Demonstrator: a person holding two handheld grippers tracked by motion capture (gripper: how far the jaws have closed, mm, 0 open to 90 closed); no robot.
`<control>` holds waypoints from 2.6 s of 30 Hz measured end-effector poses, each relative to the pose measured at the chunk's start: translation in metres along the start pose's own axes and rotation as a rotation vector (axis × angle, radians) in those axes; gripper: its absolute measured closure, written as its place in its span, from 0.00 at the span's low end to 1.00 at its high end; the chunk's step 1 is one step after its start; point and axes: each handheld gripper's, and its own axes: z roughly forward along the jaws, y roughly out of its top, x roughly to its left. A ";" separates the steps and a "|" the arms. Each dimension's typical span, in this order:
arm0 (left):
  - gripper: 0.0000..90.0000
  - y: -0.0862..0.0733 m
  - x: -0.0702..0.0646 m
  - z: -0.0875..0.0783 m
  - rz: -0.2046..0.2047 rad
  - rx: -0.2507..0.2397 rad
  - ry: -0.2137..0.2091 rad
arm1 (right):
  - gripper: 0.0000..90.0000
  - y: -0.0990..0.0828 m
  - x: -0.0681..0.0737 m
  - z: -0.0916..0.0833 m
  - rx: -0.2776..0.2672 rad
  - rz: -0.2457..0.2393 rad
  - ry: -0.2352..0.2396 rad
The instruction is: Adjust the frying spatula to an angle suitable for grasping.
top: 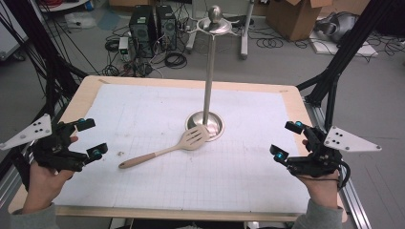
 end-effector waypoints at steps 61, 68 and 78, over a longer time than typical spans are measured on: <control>0.81 -0.064 0.010 0.062 0.050 0.196 0.066 | 0.11 -0.009 0.002 -0.005 0.049 0.014 0.010; 0.96 -0.075 0.014 0.068 0.034 0.234 0.091 | 0.11 -0.009 0.001 -0.004 0.052 0.008 0.013; 0.99 -0.086 0.019 0.075 0.045 0.273 0.108 | 0.11 -0.011 0.002 -0.002 0.065 0.013 0.019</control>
